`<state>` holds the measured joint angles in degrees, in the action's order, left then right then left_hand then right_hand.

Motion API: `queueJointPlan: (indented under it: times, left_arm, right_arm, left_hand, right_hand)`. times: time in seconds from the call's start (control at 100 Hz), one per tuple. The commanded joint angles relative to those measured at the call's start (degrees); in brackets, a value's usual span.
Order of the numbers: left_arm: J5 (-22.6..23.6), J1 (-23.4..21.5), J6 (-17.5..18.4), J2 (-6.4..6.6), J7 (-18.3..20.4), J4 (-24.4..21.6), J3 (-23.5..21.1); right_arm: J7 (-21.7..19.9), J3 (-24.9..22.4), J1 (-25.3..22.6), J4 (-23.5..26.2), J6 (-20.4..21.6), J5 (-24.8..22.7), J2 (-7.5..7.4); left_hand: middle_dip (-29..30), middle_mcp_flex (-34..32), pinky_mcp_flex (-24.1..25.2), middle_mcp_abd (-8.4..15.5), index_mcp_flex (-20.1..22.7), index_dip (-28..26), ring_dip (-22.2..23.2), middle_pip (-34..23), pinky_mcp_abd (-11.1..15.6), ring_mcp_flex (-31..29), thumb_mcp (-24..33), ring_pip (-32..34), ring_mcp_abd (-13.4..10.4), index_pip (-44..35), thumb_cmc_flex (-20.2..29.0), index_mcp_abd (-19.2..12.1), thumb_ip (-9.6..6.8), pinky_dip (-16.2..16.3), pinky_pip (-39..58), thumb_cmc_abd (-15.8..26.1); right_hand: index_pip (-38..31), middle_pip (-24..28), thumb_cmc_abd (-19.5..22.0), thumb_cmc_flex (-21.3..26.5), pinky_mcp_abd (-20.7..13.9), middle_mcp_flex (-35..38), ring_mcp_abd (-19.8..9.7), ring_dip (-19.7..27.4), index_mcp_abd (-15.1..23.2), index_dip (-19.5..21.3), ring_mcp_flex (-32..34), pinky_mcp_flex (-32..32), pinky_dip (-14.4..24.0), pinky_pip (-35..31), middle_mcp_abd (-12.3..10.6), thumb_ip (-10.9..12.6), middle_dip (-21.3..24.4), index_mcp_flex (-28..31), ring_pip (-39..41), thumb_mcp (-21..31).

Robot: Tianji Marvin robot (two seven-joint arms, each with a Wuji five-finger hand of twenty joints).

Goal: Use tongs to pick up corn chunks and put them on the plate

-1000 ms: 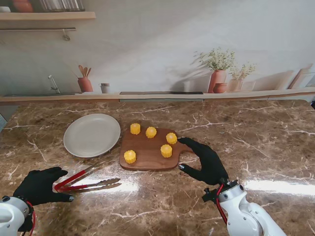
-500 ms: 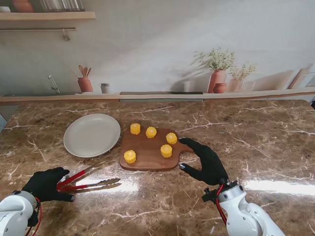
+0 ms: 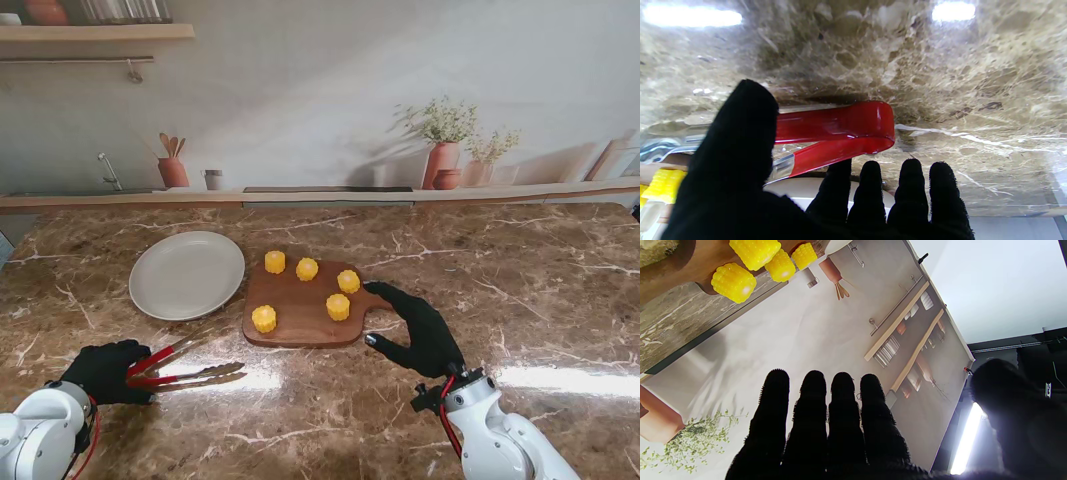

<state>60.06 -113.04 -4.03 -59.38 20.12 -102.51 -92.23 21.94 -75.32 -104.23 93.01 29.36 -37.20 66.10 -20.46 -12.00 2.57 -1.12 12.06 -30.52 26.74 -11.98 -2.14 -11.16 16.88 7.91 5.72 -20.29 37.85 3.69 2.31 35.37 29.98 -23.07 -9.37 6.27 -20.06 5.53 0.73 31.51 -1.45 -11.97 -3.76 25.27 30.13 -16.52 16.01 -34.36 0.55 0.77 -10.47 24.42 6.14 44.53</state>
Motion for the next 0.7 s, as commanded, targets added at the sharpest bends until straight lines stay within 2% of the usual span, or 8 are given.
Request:
queueJointPlan:
  times: [0.0, 0.23, 0.37, 0.46, 0.51, 0.54, 0.62, 0.69]
  left_arm:
    - [0.6, -0.3, -0.7, 0.11, 0.0, 0.6, 0.3]
    - [1.6, -2.1, -1.6, -0.10, -0.7, 0.3, -1.3]
    - [2.3, -4.4, -1.5, -0.32, -1.2, -0.4, -3.8]
    - [2.6, -5.9, -1.4, -0.47, -1.5, -0.9, -5.4]
    - [3.2, -6.8, -1.1, -0.52, -1.3, -1.3, -6.3]
    - [3.3, -7.1, -0.9, -0.54, -1.3, -1.5, -6.8]
    - [2.5, -7.7, 0.1, -0.52, -0.6, -1.9, -7.6]
    - [1.1, -7.4, 1.8, -0.53, -1.4, -1.4, -7.6]
  right_arm:
    - [-0.7, -0.1, -0.6, -0.2, 0.2, 0.3, 0.12]
    - [-1.0, -0.1, -0.7, -0.2, 0.5, 0.7, 0.12]
    - [-1.3, -0.2, -0.8, -0.1, 0.6, 0.9, 0.09]
    - [-1.5, -0.2, -0.8, -0.1, 0.6, 1.0, 0.08]
    - [-1.7, -0.2, -0.8, 0.0, 0.5, 1.0, 0.03]
    - [-1.8, -0.2, -0.8, 0.0, 0.5, 1.0, 0.01]
    - [-1.8, 0.0, -0.7, 0.0, 0.6, 1.0, 0.00]
    - [-1.8, 0.1, -0.6, -0.1, 0.6, 0.9, 0.01]
  left_hand:
    - [-1.2, 1.0, 0.5, 1.3, -2.8, -3.4, 1.0, -1.6, -0.2, -1.3, 3.9, 0.9, -1.3, -4.0, 2.2, -2.4, 0.21, 1.3, 1.7, 0.5]
    - [-2.0, -2.2, 0.3, 3.0, -1.5, -11.7, 2.1, -3.6, 0.0, -3.5, 15.1, 2.1, -1.5, -15.2, 10.9, -11.3, 1.18, 1.2, 3.6, 9.2]
    - [-2.2, -4.4, 0.3, 4.5, 2.0, -14.4, 2.2, -4.1, 0.2, -4.5, 13.6, 2.5, -2.1, -18.4, 16.6, -15.2, 2.59, 1.2, 4.7, 10.9]
    - [-2.4, -6.1, 0.3, 4.8, 3.3, -14.8, 2.3, -4.7, 0.0, -5.0, 13.3, 2.6, -2.2, -18.7, 17.5, -16.0, 2.81, 1.2, 5.0, 10.2]
    - [-2.2, -6.1, 0.4, 4.9, 3.1, -12.8, 2.1, -4.7, -0.3, -5.1, 17.6, 2.4, -2.4, -16.4, 12.1, -15.2, 1.65, 0.8, 5.3, 7.4]
    - [-1.8, -5.6, 0.4, 5.1, 1.8, -9.0, 1.8, -4.4, -0.4, -4.8, 18.3, 2.1, -2.6, -11.8, 6.8, -12.5, 1.70, 0.5, 5.3, 2.6]
    - [-0.1, -1.5, 0.3, 5.3, -0.1, 3.0, 0.3, -2.2, 0.3, -2.4, 14.1, 0.4, -3.4, -0.9, -2.4, -4.9, 2.14, -1.5, 1.3, -6.3]
    - [1.6, 0.9, 0.5, 5.8, -3.8, 9.1, -1.1, 0.5, 1.2, 0.1, 9.8, -1.1, -4.7, 5.5, -3.9, -4.3, 2.42, -2.7, -2.6, -8.8]
  right_hand:
    - [0.3, -0.4, 0.3, -0.2, 0.1, 0.6, 0.0, -0.9, 1.0, 0.5, 2.0, -0.2, 1.6, -0.7, -1.1, -1.7, -0.8, -0.6, 0.2, 0.6]
    - [0.4, -0.4, 1.3, -0.2, 0.2, 0.8, 0.1, -0.9, 1.1, 0.4, 2.1, -0.4, 1.9, -1.0, -1.0, -1.6, -0.8, -0.6, 0.2, 0.0]
    - [0.5, -0.4, 1.6, -0.1, 0.2, 0.8, 0.1, -0.9, 1.2, 0.3, 2.0, -0.5, 2.0, -1.0, -1.2, -1.6, -0.9, -0.7, 0.1, -0.4]
    - [0.5, -0.4, 1.7, 0.1, 0.2, 0.9, 0.1, -0.9, 1.2, 0.3, 2.0, -0.5, 2.1, -1.0, -1.1, -1.6, -0.9, -0.6, 0.1, -0.6]
    - [0.5, -0.4, 1.7, 0.2, 0.2, 0.9, 0.1, -0.9, 1.2, 0.3, 2.0, -0.5, 2.1, -1.0, -1.1, -1.5, -0.9, -0.6, 0.1, -0.6]
    - [0.5, -0.5, 1.6, 0.3, 0.2, 0.8, 0.1, -0.9, 1.2, 0.3, 1.9, -0.5, 2.1, -1.0, -1.1, -1.5, -0.9, -0.6, 0.1, -0.6]
    - [0.5, -0.5, 1.6, 0.4, 0.2, 0.8, 0.1, -0.9, 1.2, 0.3, 2.0, -0.5, 2.1, -1.0, -1.1, -1.5, -0.9, -0.6, 0.1, -0.6]
    - [0.5, -0.5, 1.5, 0.5, 0.2, 0.9, 0.0, -0.9, 1.2, 0.3, 1.9, -0.5, 2.2, -1.0, -1.1, -1.5, -0.9, -0.6, 0.1, -0.6]
